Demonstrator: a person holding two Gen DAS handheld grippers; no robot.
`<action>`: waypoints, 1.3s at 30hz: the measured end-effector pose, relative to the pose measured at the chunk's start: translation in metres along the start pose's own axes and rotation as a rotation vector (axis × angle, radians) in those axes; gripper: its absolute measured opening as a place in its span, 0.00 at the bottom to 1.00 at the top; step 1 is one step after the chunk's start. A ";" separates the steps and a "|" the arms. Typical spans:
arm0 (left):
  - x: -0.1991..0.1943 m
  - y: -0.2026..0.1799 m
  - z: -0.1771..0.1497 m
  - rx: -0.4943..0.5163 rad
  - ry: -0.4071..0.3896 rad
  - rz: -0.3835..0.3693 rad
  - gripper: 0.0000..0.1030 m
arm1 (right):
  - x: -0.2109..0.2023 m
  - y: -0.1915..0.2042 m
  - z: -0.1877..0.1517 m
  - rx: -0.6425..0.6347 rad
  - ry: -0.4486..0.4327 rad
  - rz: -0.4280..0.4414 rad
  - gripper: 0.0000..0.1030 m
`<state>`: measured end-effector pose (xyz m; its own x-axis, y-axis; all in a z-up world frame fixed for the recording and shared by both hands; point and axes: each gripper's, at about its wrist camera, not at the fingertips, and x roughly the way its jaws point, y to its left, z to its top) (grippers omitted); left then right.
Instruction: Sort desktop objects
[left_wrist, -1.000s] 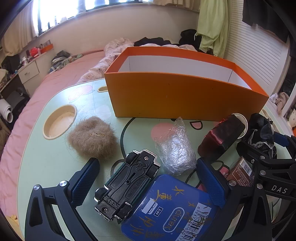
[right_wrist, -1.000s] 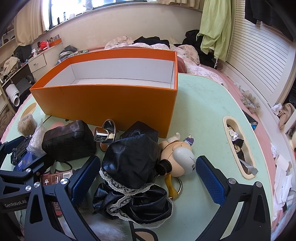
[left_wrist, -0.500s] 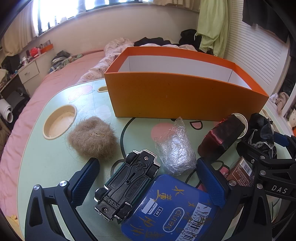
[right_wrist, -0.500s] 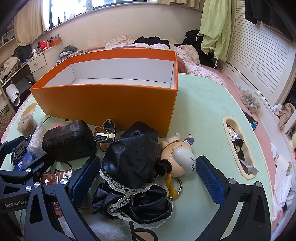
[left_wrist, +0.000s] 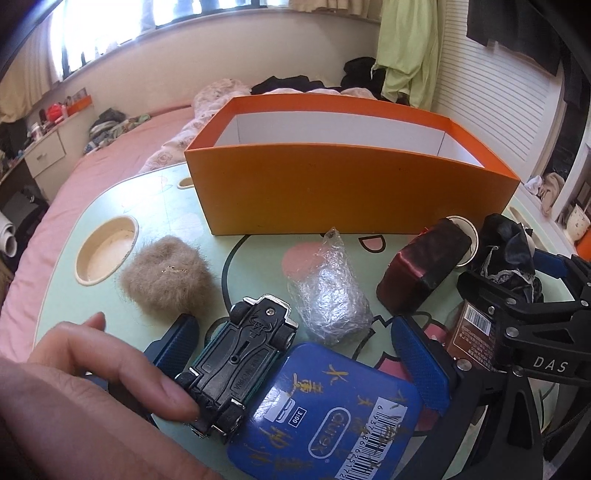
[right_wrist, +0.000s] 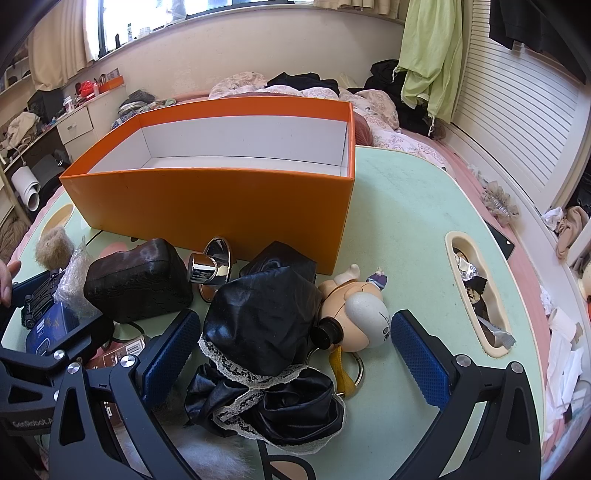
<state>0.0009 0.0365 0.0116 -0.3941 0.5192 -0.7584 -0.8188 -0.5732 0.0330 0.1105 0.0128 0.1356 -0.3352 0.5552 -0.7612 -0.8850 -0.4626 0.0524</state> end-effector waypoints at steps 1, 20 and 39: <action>0.000 0.000 -0.001 0.001 0.000 -0.001 1.00 | 0.000 0.000 0.000 0.001 0.000 0.001 1.00; -0.003 -0.008 -0.009 0.037 -0.004 -0.024 1.00 | -0.001 0.001 0.000 -0.001 0.000 0.001 1.00; -0.002 -0.009 -0.009 0.012 -0.001 -0.008 1.00 | 0.000 0.003 -0.001 -0.001 0.000 -0.001 1.00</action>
<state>0.0127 0.0350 0.0071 -0.3883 0.5242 -0.7579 -0.8265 -0.5619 0.0348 0.1083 0.0109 0.1349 -0.3342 0.5560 -0.7610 -0.8851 -0.4626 0.0508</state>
